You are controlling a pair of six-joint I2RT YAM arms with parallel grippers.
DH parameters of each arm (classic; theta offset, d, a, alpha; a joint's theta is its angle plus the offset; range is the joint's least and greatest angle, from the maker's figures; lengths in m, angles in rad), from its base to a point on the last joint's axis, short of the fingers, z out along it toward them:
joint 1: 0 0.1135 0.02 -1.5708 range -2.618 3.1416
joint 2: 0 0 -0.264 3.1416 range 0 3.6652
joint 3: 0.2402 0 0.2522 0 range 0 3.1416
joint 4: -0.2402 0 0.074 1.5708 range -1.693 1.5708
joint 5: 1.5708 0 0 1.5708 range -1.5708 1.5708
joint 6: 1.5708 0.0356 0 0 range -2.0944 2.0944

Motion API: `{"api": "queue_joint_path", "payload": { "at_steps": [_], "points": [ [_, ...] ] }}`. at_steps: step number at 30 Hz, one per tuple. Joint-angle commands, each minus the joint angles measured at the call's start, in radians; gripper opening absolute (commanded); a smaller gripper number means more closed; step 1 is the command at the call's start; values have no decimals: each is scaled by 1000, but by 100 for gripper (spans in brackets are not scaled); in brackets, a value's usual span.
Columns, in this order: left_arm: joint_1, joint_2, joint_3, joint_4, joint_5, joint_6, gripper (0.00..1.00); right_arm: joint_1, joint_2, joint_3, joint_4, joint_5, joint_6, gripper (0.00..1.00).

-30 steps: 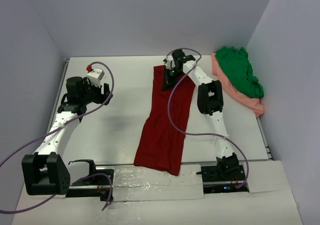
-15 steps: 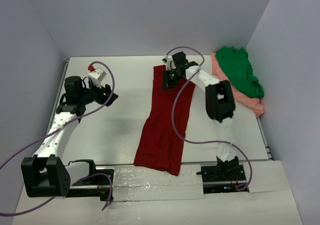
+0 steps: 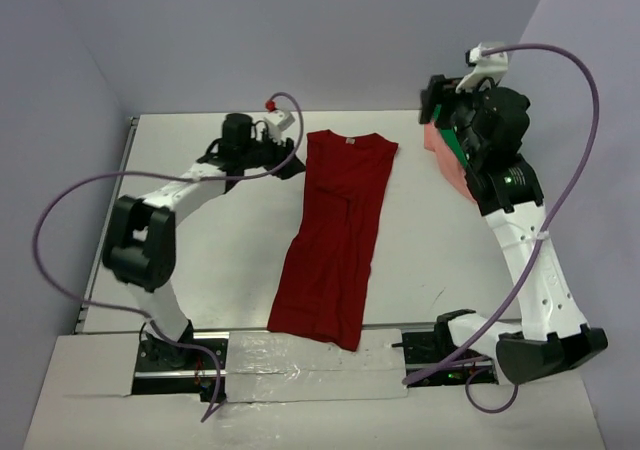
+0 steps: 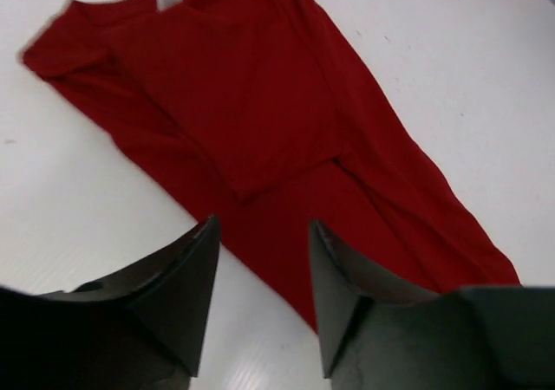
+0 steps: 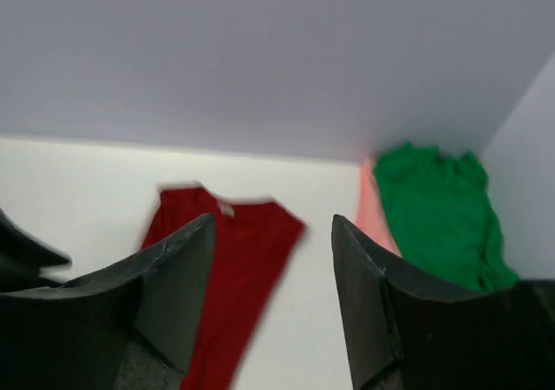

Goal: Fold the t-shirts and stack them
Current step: Rotate the tshirt 90 degrees

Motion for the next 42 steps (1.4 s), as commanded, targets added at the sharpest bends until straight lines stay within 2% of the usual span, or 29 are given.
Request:
{"api": "queue_joint_path", "payload": {
  "at_steps": [1, 2, 3, 4, 5, 6, 8, 12, 16, 20, 23, 24, 27, 35, 38, 42],
  "points": [
    [-67, 149, 152, 36, -88, -61, 52, -35, -13, -161, -155, 30, -78, 58],
    [-76, 214, 183, 35, -85, -65, 43, -52, -83, -210, -134, 36, -86, 32],
    [-84, 242, 209, 28, -87, -81, 20, -81, -117, -294, -97, 26, -116, 11],
    [-101, 268, 255, 33, -108, -90, 9, -91, -153, -330, -86, 26, -121, 0],
    [-111, 319, 283, 28, -114, -94, 1, -100, -218, -369, -65, 21, -129, 0],
    [-119, 341, 306, 21, -119, -102, 0, -112, -249, -431, -56, 6, -139, 0],
    [-142, 393, 363, 22, -114, -110, 0, -120, -324, -478, -37, -22, -144, 0],
    [-190, 454, 426, 48, -134, -116, 0, -141, -375, -538, -14, -40, -152, 0],
    [-223, 555, 556, 29, -151, -121, 0, -158, -337, -521, -46, -19, -158, 0],
    [-262, 664, 706, -36, -237, -102, 0, -160, -337, -516, -52, -31, -159, 0],
    [-279, 773, 873, -146, -341, -113, 0, -167, -359, -524, -49, -51, -152, 0],
    [-280, 802, 973, -219, -375, -111, 0, -172, -362, -519, -51, -53, -150, 0],
    [-283, 893, 1096, -318, -441, -119, 0, -183, -369, -519, -54, -60, -146, 0],
    [-283, 924, 1109, -416, -585, -130, 0, -186, -392, -506, -62, -67, -137, 0],
    [-259, 951, 1145, -487, -593, -147, 0, -186, -412, -501, -68, -73, -129, 0],
    [-207, 944, 1129, -481, -576, -157, 0, -224, -435, -501, -71, -114, -121, 0]
  ]
}}
